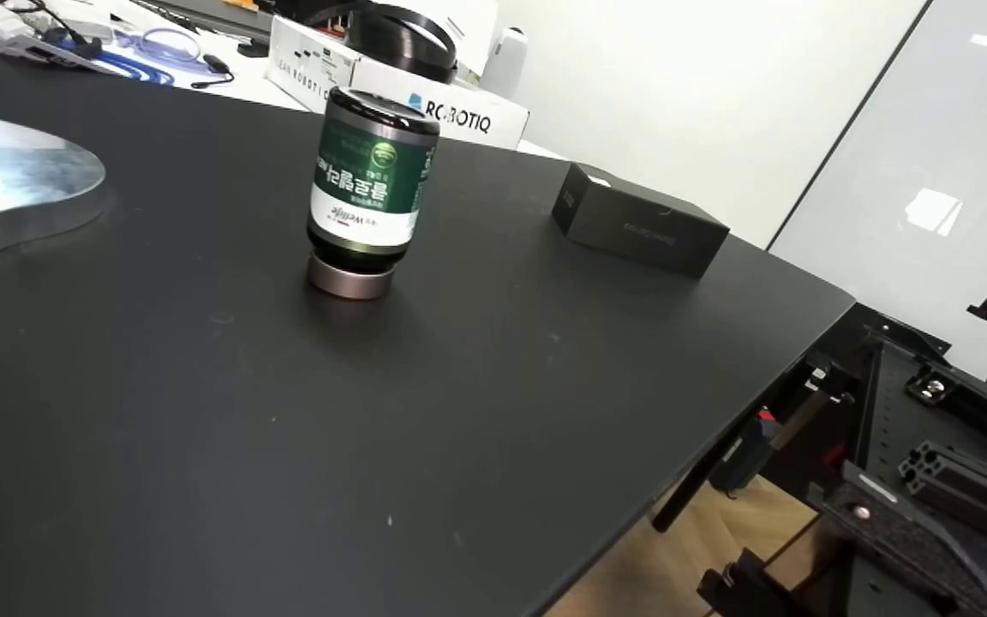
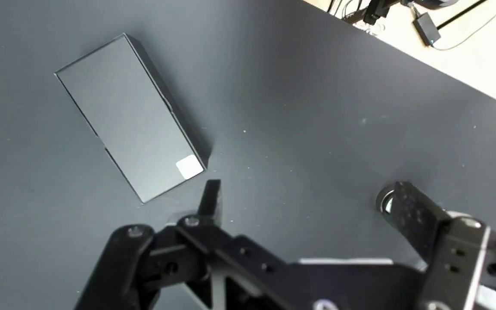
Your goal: Take the bottle from the table and position it on the black box, then remove it from there and place it on the right side of the box, and finally, remove it from there and place it on the left side of the box
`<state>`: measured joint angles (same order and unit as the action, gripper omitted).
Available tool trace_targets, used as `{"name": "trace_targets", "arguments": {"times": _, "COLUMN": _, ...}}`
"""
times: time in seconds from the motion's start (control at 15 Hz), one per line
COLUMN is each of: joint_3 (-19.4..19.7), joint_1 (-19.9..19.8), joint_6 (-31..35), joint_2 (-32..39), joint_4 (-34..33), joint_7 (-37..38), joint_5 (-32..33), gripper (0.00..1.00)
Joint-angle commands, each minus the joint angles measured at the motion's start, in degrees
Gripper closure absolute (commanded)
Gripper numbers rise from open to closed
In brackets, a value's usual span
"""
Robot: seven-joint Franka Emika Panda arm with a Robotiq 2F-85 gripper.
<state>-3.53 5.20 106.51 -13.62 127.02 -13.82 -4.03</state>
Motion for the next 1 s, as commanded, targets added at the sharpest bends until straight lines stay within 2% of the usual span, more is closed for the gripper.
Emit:
{"name": "trace_targets", "arguments": {"times": 0.0, "joint_3": -5.4, "joint_1": 4.21, "joint_6": 5.9, "joint_2": 1.99, "joint_4": 4.52, "joint_7": 2.2, "joint_5": 3.25, "gripper": 0.0}}
{"name": "trace_targets", "arguments": {"times": 0.33, "joint_3": -11.89, "joint_1": 9.42, "joint_6": 12.48, "joint_2": 8.24, "joint_4": 7.02, "joint_7": 4.47, "joint_5": 8.33, "gripper": 0.0}}
{"name": "trace_targets", "arguments": {"times": 0.93, "joint_3": -15.34, "joint_1": 13.66, "joint_6": 18.48, "joint_2": 19.78, "joint_4": 4.05, "joint_7": 6.01, "joint_5": 14.9, "gripper": 0.0}}
